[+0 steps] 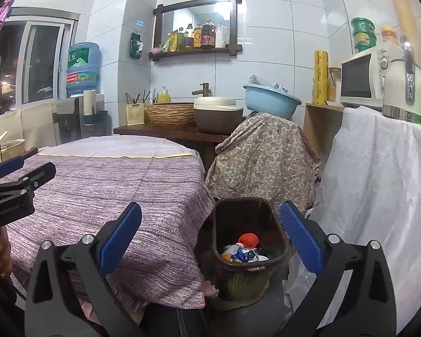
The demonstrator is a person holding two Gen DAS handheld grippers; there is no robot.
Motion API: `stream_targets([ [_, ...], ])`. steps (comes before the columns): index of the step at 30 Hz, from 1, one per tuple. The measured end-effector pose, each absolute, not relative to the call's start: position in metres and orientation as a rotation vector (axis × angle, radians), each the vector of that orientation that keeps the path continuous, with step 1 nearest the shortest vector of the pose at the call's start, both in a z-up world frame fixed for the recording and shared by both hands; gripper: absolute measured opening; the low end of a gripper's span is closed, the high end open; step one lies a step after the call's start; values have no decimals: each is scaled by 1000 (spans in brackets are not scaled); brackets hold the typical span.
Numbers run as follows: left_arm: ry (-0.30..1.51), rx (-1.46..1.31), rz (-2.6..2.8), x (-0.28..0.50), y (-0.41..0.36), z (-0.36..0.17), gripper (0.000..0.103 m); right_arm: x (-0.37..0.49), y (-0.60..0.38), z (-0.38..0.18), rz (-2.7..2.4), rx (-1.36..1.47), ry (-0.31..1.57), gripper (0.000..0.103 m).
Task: Collect trash
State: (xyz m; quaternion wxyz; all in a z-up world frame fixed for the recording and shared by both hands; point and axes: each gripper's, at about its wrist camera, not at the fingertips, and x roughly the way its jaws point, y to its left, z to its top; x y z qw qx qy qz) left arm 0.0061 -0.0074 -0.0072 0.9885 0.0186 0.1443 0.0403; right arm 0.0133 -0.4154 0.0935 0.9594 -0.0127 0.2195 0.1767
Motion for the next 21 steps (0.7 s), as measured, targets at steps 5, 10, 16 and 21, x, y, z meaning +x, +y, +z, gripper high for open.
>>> stream_targets([
  [5, 295, 36, 81, 6, -9, -7, 98, 14, -416, 92, 361, -25, 451, 97],
  [10, 297, 37, 82, 7, -7, -7, 98, 14, -415, 91, 360, -22, 456, 97],
  [16, 302, 38, 77, 8, -7, -7, 98, 15, -416, 90, 360, -22, 457, 97],
  [21, 302, 37, 77, 8, -7, -7, 98, 16, -416, 90, 358, -20, 459, 97],
])
